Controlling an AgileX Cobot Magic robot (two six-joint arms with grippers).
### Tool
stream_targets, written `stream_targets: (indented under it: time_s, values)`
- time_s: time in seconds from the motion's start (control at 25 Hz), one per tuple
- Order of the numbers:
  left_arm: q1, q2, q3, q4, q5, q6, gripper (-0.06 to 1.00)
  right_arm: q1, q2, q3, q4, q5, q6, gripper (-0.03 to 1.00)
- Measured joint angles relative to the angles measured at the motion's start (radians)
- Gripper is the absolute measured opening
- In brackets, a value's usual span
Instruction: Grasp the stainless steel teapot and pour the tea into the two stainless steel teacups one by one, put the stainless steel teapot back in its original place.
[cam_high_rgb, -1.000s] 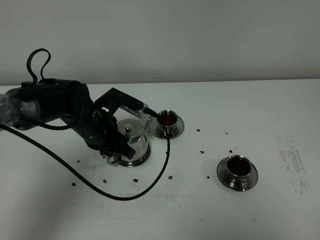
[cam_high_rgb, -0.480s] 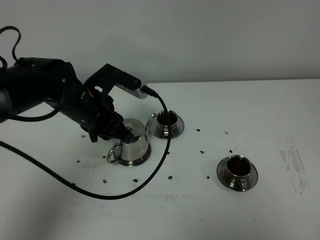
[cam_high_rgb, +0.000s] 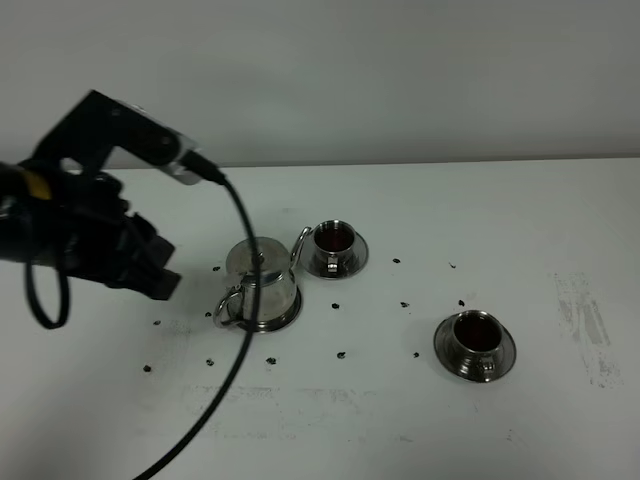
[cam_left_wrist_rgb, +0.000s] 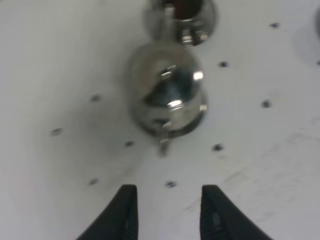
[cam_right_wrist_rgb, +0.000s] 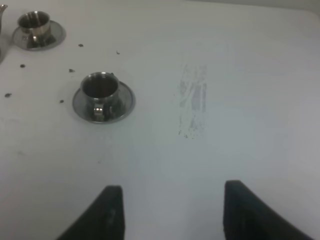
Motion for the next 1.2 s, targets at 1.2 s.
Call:
stream_targets:
  time_s: [1.2]
  values:
    - [0.307, -0.768, 0.304, 0.153, 0.554, -0.41, 0.32, 0.0, 0.0, 0.0, 0.0, 0.0, 0.0, 0.43]
